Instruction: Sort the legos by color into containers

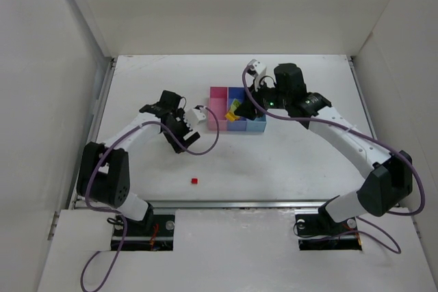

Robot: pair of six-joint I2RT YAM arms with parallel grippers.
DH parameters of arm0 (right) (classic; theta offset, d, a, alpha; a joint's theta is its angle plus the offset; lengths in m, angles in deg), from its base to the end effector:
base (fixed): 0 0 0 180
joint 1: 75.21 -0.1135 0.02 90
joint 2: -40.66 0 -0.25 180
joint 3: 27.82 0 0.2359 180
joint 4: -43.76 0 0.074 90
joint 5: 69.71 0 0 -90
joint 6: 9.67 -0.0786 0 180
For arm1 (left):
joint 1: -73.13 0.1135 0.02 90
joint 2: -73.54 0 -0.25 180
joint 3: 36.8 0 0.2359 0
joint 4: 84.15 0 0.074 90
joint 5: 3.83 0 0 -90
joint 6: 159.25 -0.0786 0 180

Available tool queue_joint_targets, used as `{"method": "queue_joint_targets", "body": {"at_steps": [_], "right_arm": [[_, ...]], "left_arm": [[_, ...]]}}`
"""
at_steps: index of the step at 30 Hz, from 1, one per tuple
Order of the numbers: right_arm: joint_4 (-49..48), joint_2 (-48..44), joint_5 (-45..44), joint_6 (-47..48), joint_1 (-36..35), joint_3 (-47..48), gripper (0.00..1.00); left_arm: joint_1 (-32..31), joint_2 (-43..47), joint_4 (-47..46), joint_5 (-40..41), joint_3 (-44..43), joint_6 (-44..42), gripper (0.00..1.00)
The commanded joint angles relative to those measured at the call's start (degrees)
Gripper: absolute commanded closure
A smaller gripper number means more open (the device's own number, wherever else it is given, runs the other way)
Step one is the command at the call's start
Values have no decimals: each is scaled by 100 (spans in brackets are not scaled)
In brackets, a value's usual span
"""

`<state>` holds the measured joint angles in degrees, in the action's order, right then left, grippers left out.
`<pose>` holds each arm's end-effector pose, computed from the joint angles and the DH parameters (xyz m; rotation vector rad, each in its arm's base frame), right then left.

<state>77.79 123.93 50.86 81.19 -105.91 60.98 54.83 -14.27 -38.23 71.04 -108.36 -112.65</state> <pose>0.2805 0.2131 0.3169 -0.8909 1.9092 0.8677 0.2849 -0.1158 0.1648 1.4098 2.1931 -0.1975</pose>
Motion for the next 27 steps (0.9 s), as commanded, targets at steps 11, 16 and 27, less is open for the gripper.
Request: {"method": "queue_joint_targets", "body": {"at_steps": [11,16,27], "right_arm": [[-92,-21,107,125,90,503,100],[-92,-21,169,177,90,627,100],[-592,93,-278,-1701,196,847,100]], "left_arm": [[-24,1793,-392,-1137,-1638,-239,0],[-24,1786,-1480,-1903,-1947,1757,0],[-953,2608,-2799,-1346,-387,596,0]]}}
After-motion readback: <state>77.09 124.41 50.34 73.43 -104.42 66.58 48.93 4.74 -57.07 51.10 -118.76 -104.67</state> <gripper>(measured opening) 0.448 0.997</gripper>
